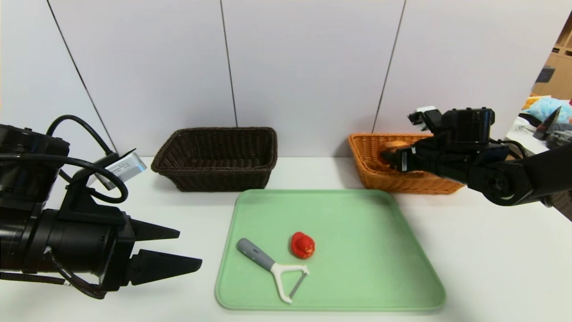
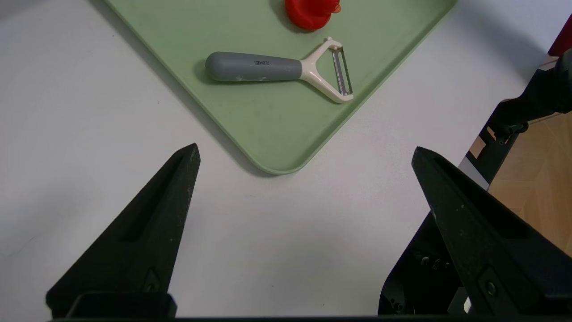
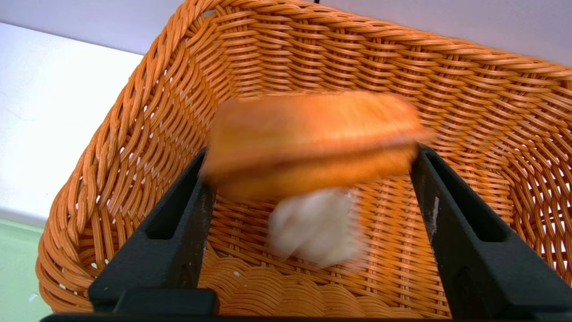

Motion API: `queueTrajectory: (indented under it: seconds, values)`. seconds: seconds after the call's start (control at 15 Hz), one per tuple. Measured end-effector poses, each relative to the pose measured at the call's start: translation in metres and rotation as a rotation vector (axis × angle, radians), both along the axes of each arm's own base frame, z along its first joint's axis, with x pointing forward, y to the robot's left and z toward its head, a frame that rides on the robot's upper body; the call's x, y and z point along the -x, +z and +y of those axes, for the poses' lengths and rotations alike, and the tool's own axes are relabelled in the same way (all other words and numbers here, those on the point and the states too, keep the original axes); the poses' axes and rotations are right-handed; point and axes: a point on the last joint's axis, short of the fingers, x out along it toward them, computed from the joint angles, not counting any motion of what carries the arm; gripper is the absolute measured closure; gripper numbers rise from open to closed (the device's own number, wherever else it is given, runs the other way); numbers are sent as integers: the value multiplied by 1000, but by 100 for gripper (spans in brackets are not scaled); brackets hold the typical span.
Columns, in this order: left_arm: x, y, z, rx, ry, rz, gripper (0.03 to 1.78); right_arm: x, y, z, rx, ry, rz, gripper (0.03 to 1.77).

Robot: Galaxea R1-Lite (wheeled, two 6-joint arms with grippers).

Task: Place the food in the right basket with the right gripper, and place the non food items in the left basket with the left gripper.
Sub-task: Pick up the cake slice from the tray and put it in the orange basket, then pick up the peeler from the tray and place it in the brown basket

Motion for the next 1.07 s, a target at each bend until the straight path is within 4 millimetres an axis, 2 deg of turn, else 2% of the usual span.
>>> queueTrajectory:
  seconds: [0.27, 0.6, 0.87, 1.07]
  values:
    - [0, 0, 0, 0, 0, -3, 12, 0, 3, 0, -4, 0, -8, 27]
    - [2, 3, 1, 5, 2, -14, 12, 10, 19, -1, -16, -1, -21, 18]
    - [9, 7, 2, 13, 4, -35, 12, 35, 42, -5, -18, 4, 9, 15]
    - [15, 12, 4, 33, 21, -42, 12, 64, 61, -5, -62, 41, 37, 13]
